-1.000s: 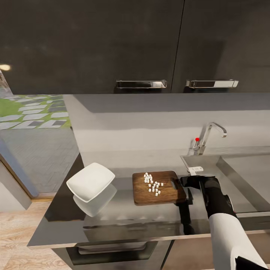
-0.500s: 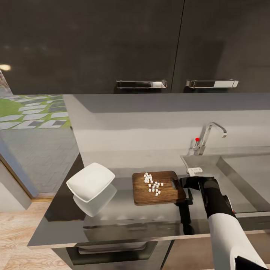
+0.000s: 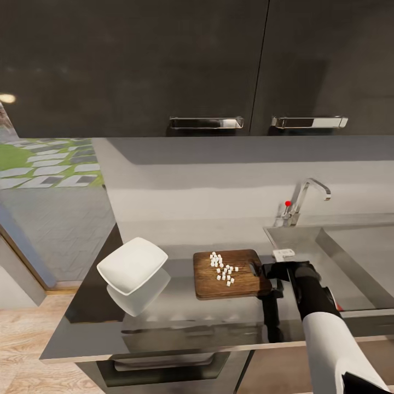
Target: In the kitchen, take the Vidalia onion out of the sink, dice it on the chopping board with the paring knife, put the diced onion into the bowl on the countertop, then place both the paring knife and the chopping board into the sink.
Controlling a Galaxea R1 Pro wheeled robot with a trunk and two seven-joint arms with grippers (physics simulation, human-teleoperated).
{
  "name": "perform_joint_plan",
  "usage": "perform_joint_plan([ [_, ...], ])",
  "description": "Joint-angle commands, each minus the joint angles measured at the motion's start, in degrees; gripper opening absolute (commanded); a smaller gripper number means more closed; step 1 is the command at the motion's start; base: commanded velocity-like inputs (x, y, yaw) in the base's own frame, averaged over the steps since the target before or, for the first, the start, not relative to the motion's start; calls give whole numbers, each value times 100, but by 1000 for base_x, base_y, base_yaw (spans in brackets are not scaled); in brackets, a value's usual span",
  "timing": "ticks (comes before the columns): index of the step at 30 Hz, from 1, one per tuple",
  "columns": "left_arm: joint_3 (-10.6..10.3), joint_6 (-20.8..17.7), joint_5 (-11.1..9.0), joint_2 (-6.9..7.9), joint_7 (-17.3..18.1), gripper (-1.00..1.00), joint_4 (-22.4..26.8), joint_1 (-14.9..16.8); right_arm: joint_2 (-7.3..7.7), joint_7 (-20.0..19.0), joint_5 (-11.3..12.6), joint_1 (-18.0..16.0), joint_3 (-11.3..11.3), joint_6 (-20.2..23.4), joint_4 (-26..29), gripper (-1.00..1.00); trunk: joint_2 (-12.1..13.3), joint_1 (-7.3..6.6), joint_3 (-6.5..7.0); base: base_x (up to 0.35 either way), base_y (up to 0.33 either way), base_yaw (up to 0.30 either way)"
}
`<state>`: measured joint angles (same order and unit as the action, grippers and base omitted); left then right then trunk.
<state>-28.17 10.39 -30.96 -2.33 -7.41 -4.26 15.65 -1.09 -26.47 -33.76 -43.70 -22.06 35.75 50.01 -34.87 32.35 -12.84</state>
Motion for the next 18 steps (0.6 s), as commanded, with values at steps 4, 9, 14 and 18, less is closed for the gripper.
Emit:
perform_joint_plan([
  [4, -34, 34, -15, -5, -7, 100, -23, 9, -16, -33, -60, -7, -25, 3, -51, 100, -8, 2, -9, 0, 0, 0],
  [9, -32, 29, -15, -7, -6, 100, -23, 9, -22, -24, -60, -7, -18, 2, -69, 100, -8, 2, -9, 0, 0, 0],
  [14, -36, 25, -15, -5, -6, 100, -23, 9, -22, -19, -60, -7, -17, 2, -70, 100, -8, 2, -9, 0, 0, 0],
  [18, -34, 25, -15, -6, -6, 100, -23, 9, -19, -24, -60, -7, -21, 0, -70, 100, -8, 2, -9, 0, 0, 0],
])
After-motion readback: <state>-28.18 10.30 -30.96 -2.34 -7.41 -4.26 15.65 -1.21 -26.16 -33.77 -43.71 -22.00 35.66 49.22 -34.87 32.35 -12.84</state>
